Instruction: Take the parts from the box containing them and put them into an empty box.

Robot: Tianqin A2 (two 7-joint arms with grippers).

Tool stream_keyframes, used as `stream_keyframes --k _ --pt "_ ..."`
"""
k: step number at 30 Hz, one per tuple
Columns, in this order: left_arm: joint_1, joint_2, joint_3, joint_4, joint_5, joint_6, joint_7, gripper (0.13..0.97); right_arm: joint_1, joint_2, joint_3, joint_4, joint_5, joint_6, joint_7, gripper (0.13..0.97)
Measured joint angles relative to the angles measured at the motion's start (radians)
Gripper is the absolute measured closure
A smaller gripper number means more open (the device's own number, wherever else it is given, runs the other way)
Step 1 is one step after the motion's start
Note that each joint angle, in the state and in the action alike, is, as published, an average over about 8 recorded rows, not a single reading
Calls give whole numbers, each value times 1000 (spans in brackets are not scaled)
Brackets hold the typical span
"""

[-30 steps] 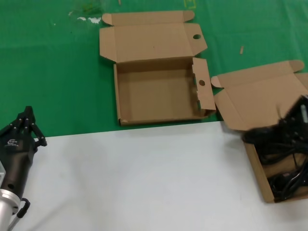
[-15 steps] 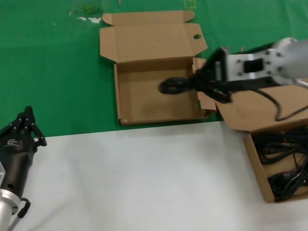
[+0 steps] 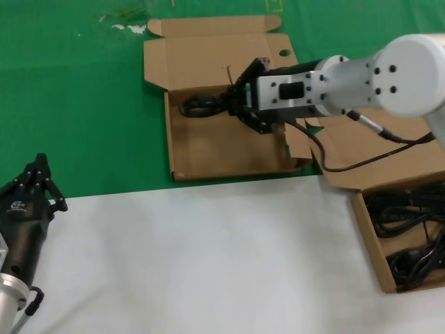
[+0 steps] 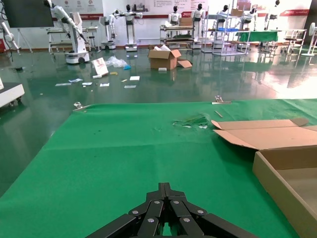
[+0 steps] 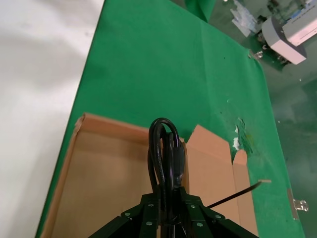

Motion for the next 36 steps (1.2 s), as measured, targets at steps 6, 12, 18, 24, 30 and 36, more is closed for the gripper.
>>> stream_keyframes --k 6,12,18,24,30,36 --pt "0 0 0 0 0 0 0 957 -1 -43 -6 -64 -6 52 -23 883" --pt "0 0 0 0 0 0 0 957 -9 -46 -7 -72 -11 67 -28 853" --pt "0 0 0 0 0 0 0 957 -46 -15 18 -1 -6 62 19 777" --pt "0 0 0 0 0 0 0 957 -156 50 80 167 3 64 126 681" --pt "0 0 0 0 0 0 0 957 -295 113 146 351 2 67 237 572" --pt "0 0 0 0 0 0 0 948 -337 130 168 404 1 66 273 415"
